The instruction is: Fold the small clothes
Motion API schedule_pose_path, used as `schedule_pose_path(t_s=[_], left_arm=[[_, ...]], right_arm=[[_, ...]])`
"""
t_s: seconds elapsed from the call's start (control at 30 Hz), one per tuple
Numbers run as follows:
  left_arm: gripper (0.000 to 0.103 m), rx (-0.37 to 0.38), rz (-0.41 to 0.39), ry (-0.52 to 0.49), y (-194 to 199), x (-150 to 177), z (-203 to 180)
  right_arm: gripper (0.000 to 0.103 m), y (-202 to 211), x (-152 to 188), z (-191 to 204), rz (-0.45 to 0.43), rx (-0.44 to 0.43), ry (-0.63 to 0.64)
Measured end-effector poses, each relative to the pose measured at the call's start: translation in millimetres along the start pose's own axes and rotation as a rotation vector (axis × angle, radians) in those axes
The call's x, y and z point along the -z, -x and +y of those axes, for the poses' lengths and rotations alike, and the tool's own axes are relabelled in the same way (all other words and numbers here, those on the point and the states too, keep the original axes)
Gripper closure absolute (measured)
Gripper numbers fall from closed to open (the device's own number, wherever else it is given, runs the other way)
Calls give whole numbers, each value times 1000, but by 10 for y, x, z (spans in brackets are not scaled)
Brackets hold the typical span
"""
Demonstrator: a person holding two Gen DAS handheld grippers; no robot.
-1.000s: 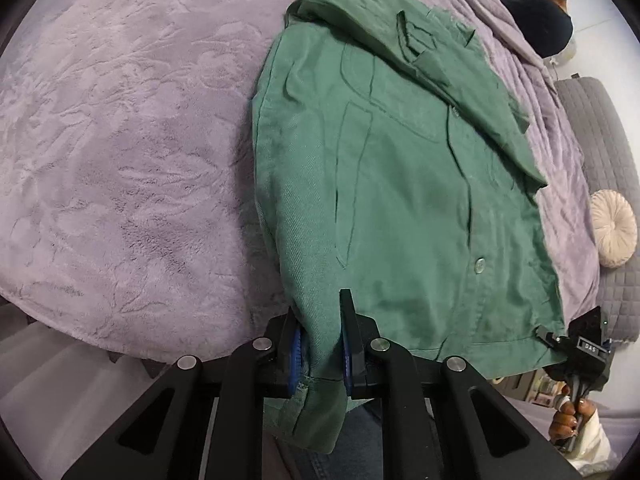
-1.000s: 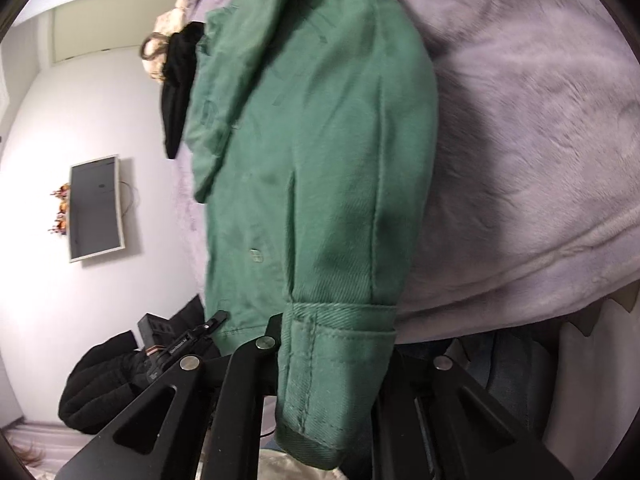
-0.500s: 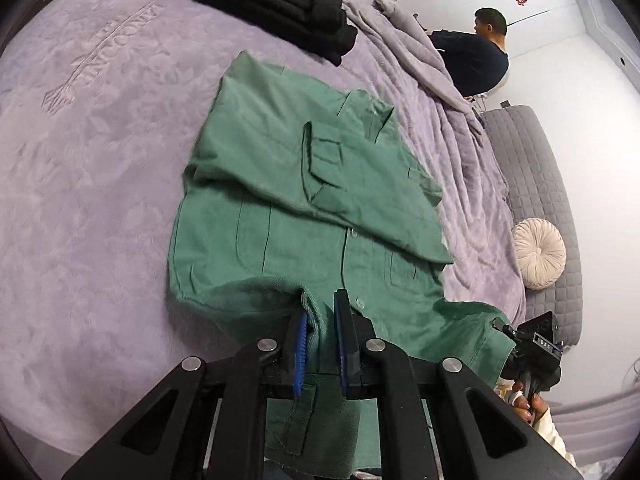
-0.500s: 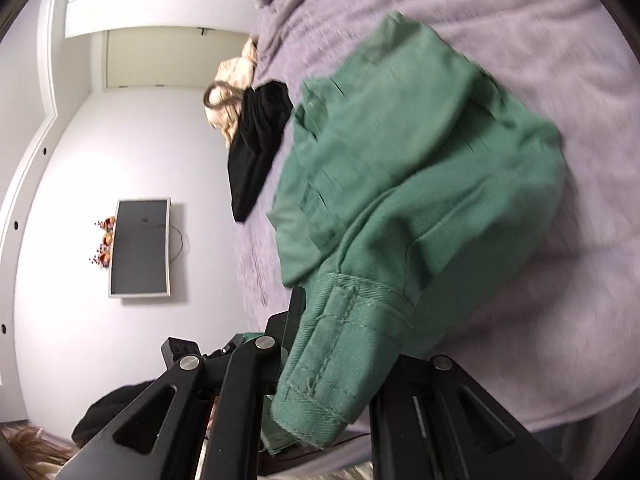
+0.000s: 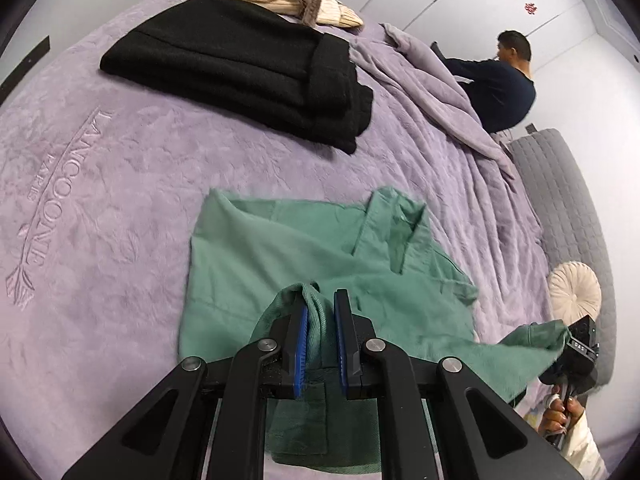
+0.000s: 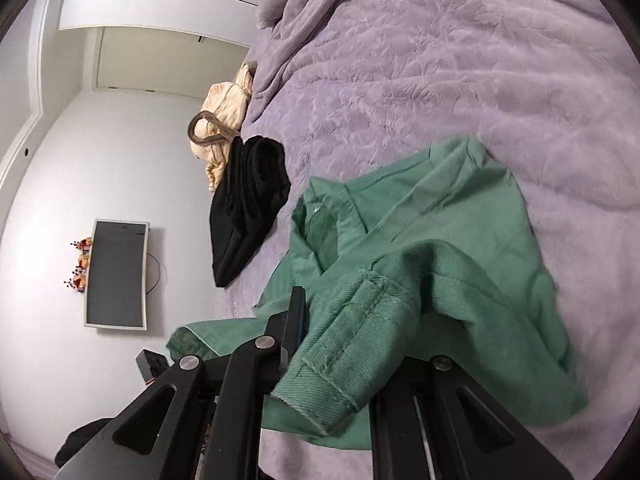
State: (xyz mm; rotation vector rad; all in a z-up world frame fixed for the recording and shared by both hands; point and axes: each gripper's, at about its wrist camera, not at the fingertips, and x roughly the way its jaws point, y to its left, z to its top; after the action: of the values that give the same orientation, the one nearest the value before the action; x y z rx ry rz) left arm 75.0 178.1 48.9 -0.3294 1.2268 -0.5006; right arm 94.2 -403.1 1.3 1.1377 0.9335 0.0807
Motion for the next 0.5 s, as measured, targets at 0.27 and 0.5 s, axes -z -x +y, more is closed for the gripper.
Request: schedule_pose_path(t_s=[0.27,0.5], left_arm=[[89,-288,-68,54,-743,-496,252],[24,-372,-42,-16,-746,-486,262]], right_arm=[[88,-937,-547,-506,100,167,-50],[37,-764,-569,-507,83,179,-43]])
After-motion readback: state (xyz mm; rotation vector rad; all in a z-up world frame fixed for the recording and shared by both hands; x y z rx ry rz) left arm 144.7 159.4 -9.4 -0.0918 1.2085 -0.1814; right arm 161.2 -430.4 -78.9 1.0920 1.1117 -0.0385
